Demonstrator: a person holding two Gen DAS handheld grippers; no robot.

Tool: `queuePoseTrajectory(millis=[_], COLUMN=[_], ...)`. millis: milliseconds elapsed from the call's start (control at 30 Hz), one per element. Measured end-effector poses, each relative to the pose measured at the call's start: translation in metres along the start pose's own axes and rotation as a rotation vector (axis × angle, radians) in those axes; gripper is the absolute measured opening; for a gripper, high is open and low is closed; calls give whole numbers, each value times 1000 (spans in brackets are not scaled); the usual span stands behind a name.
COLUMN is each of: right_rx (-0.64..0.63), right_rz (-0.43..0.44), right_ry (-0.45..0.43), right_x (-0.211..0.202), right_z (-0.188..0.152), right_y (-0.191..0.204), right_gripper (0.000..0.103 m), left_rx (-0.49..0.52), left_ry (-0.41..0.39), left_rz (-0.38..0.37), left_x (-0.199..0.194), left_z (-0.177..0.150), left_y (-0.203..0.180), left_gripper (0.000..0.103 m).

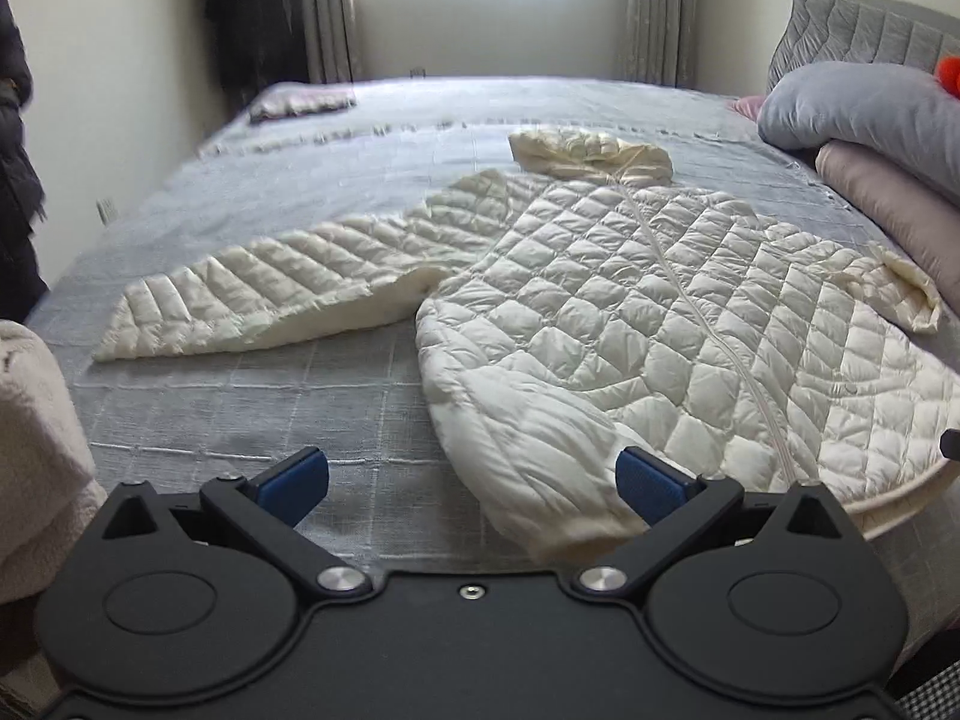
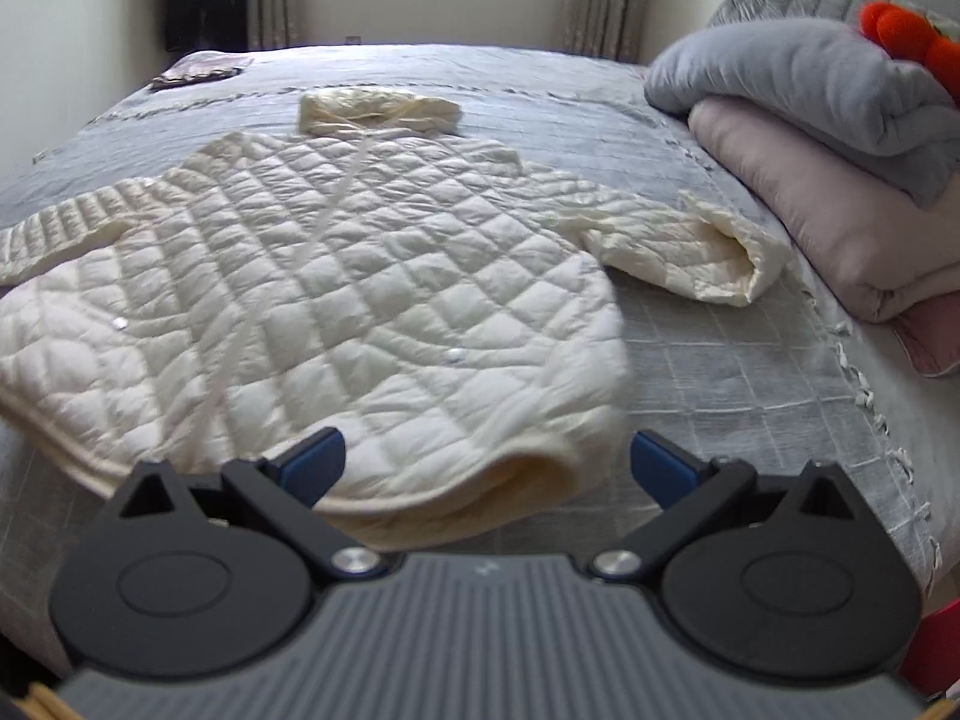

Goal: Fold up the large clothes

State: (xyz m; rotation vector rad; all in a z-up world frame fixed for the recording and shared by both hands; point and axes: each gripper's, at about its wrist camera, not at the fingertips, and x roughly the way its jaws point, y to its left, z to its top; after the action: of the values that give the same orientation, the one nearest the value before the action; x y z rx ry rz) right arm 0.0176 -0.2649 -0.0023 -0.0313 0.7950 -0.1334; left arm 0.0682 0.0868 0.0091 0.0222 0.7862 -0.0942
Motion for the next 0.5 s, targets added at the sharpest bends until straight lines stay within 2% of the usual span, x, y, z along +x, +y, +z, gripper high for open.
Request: queuePoseTrajectory(millis=[67, 100, 167, 200, 233, 267, 300, 333, 400, 500], right_rx=[52, 88, 194, 248, 312, 384, 439, 470, 461, 478], right_rz=[16, 32, 114, 170, 244, 327, 392, 408, 361, 338], right_ry=[45, 78, 135, 149, 163, 190, 212, 209, 204, 220], right_x=[19, 29, 48, 55, 62, 71, 77, 80, 78, 70], right_z=[7, 10, 10, 6, 0, -6, -13, -19, -31, -48], right_y=[-23, -35, -58, -69, -79, -88, -94, -98, -97, -97], right_gripper=[103, 103, 102, 93, 58, 35, 22, 15, 13, 12], left_rx=[-73, -127, -213, -240, -267, -295, -323, -340, -328, -327], left_ry=[54, 83, 148, 172, 198, 215, 227, 234, 233, 271], left_rz=[-106, -187, -293, -333, -372, -409, -434, -425, -385, -392], left_x=[17, 28, 48, 56, 63, 67, 70, 70, 70, 67], left_z=[10, 11, 8, 4, -4, -12, -21, -30, -48, -74], left_y=[17, 25, 34, 36, 36, 37, 39, 40, 45, 57], left_gripper=[103, 103, 98, 81, 68, 44, 24, 20, 14, 13])
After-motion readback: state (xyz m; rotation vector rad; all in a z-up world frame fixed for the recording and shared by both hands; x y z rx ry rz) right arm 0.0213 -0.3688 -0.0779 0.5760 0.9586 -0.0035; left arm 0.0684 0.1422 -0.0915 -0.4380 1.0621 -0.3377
